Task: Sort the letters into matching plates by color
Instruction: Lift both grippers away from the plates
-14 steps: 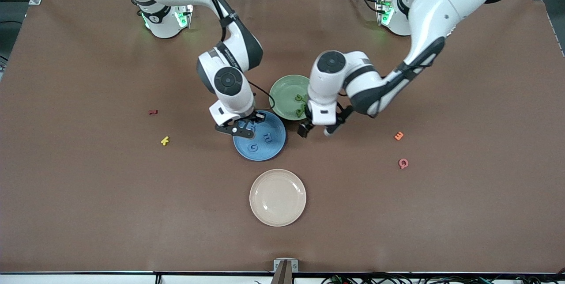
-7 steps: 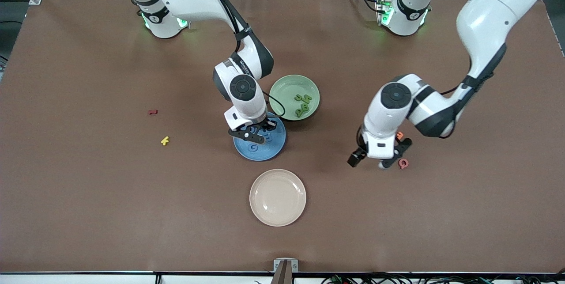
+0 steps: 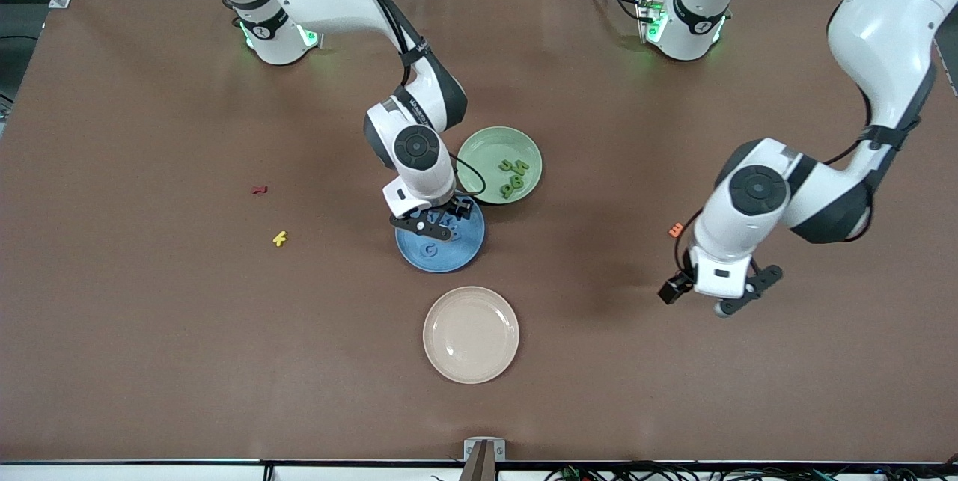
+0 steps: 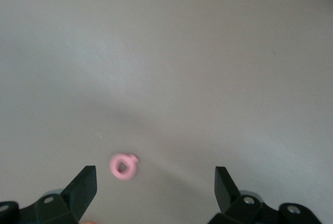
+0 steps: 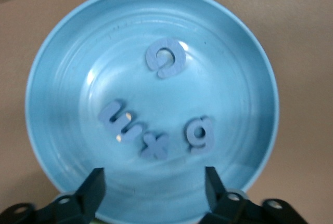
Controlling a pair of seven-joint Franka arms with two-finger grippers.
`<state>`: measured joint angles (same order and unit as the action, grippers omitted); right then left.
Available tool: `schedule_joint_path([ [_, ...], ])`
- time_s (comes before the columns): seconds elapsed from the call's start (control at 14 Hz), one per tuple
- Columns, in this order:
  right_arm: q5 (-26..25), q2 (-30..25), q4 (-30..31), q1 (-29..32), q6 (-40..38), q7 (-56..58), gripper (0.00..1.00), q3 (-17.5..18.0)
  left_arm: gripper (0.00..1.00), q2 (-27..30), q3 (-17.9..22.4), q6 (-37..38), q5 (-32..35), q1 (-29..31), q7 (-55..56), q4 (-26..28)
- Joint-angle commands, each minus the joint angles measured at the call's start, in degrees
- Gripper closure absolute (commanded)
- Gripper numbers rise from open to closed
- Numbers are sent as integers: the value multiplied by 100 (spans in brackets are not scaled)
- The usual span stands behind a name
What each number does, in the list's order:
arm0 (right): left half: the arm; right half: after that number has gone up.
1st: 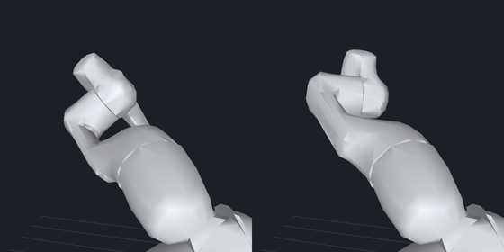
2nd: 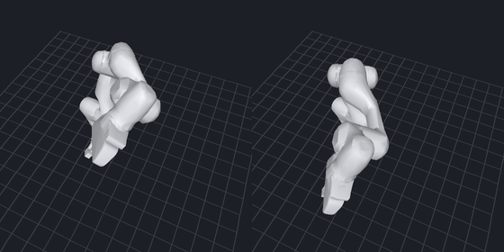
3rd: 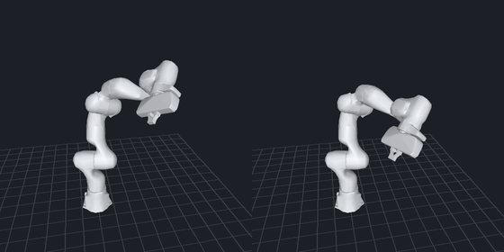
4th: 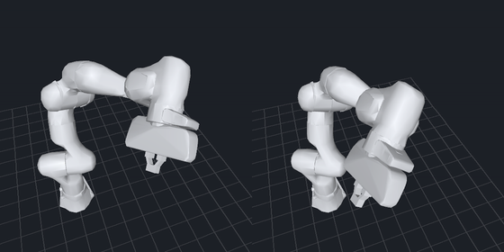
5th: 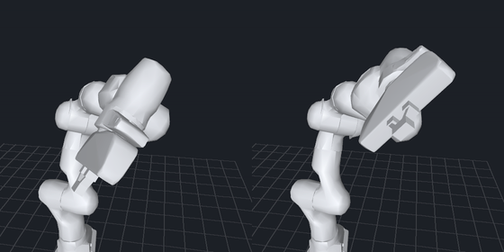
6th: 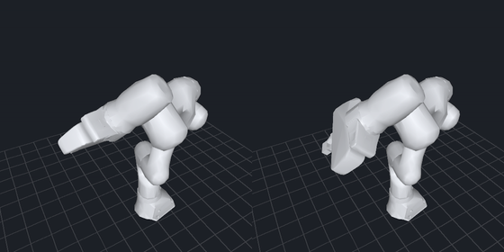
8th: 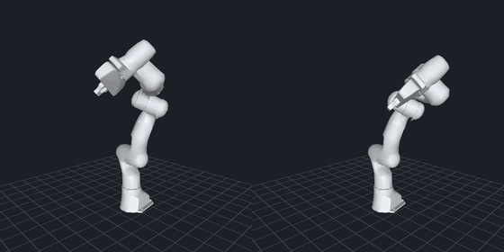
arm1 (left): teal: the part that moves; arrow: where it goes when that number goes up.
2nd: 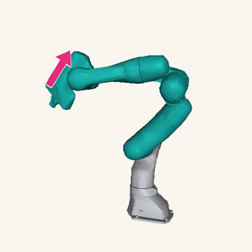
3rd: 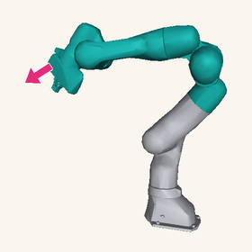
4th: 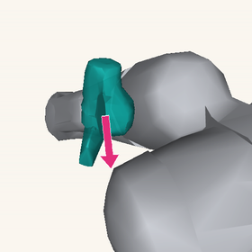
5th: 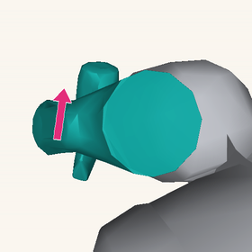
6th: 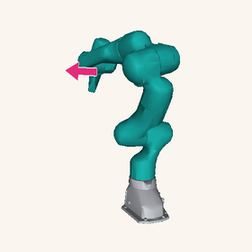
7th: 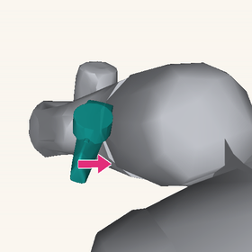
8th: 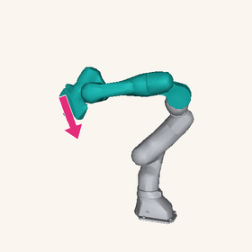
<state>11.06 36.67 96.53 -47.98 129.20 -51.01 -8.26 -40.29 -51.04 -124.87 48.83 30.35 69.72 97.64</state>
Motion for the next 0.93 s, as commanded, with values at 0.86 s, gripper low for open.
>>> schedule_joint_path([
  [0.86, -508, -4282, 666, 2352, -3673, 2742, 0, -115, 0, 2128, 1540, 885, -3006, -105, -4675, -280],
])
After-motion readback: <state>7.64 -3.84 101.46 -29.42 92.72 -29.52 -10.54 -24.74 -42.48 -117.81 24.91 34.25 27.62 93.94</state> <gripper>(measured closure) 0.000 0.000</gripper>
